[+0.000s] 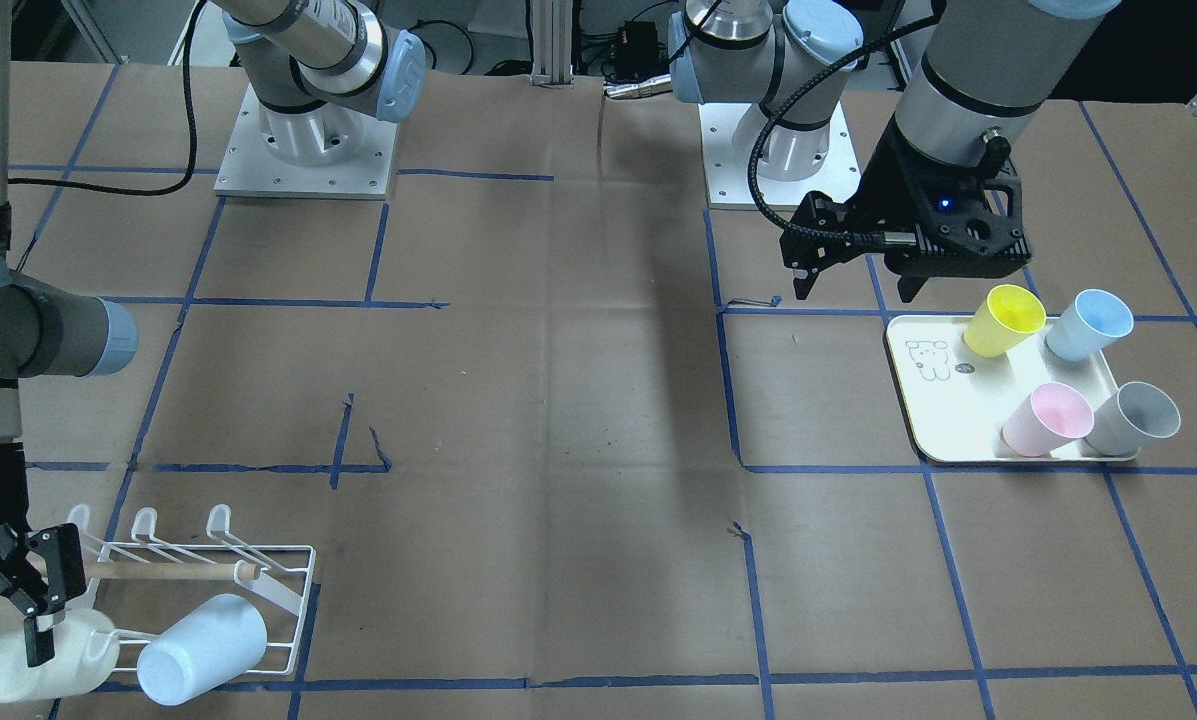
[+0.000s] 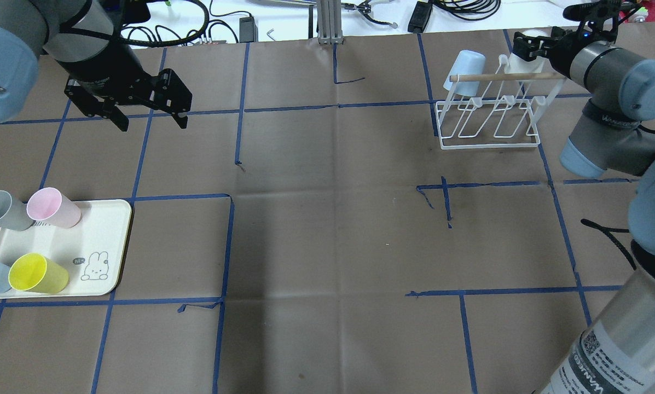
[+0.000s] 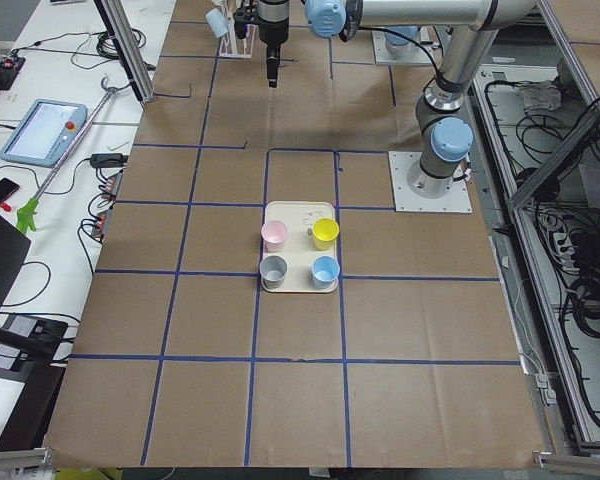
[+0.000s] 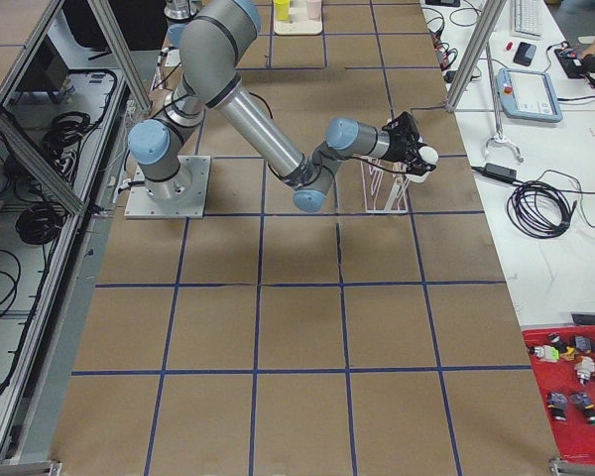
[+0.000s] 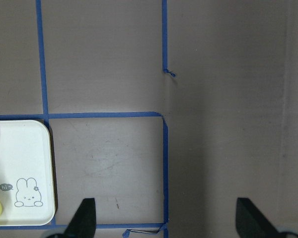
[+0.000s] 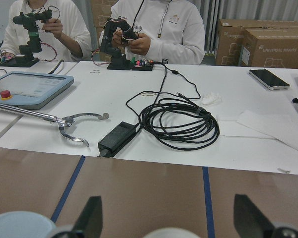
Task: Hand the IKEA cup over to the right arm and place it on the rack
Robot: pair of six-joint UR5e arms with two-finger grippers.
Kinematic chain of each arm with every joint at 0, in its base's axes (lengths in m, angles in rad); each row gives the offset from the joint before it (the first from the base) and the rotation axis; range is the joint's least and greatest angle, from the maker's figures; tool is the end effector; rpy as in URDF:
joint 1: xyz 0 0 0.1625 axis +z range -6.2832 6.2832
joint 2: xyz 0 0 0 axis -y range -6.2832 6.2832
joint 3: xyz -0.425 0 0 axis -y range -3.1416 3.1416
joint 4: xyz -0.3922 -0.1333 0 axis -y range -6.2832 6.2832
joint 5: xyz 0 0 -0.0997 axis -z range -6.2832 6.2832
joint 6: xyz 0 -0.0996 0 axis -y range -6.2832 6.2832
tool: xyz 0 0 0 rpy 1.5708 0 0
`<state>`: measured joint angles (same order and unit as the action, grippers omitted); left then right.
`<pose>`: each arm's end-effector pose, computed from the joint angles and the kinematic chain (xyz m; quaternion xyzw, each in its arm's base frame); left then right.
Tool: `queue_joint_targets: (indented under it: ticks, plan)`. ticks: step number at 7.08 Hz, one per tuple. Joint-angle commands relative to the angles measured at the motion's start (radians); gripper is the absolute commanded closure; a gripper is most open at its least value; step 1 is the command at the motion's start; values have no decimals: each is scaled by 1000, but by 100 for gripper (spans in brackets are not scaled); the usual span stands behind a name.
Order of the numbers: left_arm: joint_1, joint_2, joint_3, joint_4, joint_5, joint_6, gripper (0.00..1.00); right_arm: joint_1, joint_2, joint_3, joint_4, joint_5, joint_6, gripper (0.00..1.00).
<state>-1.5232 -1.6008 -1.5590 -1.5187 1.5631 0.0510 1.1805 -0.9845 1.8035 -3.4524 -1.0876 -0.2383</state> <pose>-0.1097 -0.5137 0.4840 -0.0018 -0.9998 0.0171 0.0030 -0.0731 -0.6496 0.2742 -0.0573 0.8439 -0.5316 0.0441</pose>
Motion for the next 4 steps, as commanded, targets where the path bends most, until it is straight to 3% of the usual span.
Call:
queue_joint_targets:
  ticks: [1, 4]
  plan:
    - [0, -4, -1, 0, 0, -2, 1, 1, 0, 0, 1, 2, 2, 0]
    - [0, -5, -1, 2, -2, -2, 1, 22, -31, -24, 16, 18, 2, 0]
